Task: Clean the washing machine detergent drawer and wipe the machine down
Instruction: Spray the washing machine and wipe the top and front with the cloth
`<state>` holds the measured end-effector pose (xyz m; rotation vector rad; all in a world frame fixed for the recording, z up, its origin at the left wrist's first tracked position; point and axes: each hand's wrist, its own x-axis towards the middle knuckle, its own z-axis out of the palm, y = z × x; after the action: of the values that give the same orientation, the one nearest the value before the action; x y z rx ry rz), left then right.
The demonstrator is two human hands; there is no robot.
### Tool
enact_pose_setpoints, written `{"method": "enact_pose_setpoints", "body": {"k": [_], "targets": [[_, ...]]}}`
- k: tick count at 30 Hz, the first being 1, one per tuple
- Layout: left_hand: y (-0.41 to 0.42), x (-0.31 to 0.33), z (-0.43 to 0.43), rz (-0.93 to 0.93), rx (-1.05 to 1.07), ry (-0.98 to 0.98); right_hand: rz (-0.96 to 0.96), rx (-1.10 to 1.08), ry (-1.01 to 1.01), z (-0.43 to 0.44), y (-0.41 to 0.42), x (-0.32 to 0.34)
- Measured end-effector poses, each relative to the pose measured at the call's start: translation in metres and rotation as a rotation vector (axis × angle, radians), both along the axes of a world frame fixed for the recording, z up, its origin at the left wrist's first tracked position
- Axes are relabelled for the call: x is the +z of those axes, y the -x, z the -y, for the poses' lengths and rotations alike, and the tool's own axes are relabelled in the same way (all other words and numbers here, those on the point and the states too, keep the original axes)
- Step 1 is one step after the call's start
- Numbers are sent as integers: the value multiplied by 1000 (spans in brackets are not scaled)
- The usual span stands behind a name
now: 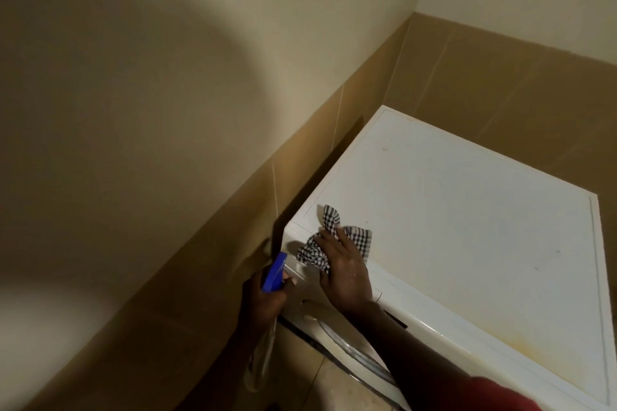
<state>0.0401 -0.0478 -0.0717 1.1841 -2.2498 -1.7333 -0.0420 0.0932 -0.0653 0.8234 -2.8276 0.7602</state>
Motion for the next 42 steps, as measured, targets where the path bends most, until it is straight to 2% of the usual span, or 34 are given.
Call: {"method": "enact_pose_setpoints", "body": {"k": [4, 11, 21, 31, 34, 37, 39, 42], "targets": [[-3, -2, 9, -21, -39, 13, 17, 39, -44, 23, 7, 2], [-12, -13, 21, -49, -41, 45, 10, 49, -95, 6, -5, -11], [-19, -14, 36, 22, -51, -39, 37, 94, -83, 65, 16, 1], [1, 1, -9, 50, -120, -86, 18, -16, -39, -27, -21, 0], [8, 4, -36, 71, -169, -152, 15, -51, -9, -53, -32, 2], [10, 7, -59, 67, -264, -136, 17, -100, 35, -74, -36, 10], [9, 10, -71, 69, -321, -112, 15, -181, 105, -89, -36, 19], [8, 14, -90, 94, -382, -94, 22, -425, 264, -128, -29, 35]]}}
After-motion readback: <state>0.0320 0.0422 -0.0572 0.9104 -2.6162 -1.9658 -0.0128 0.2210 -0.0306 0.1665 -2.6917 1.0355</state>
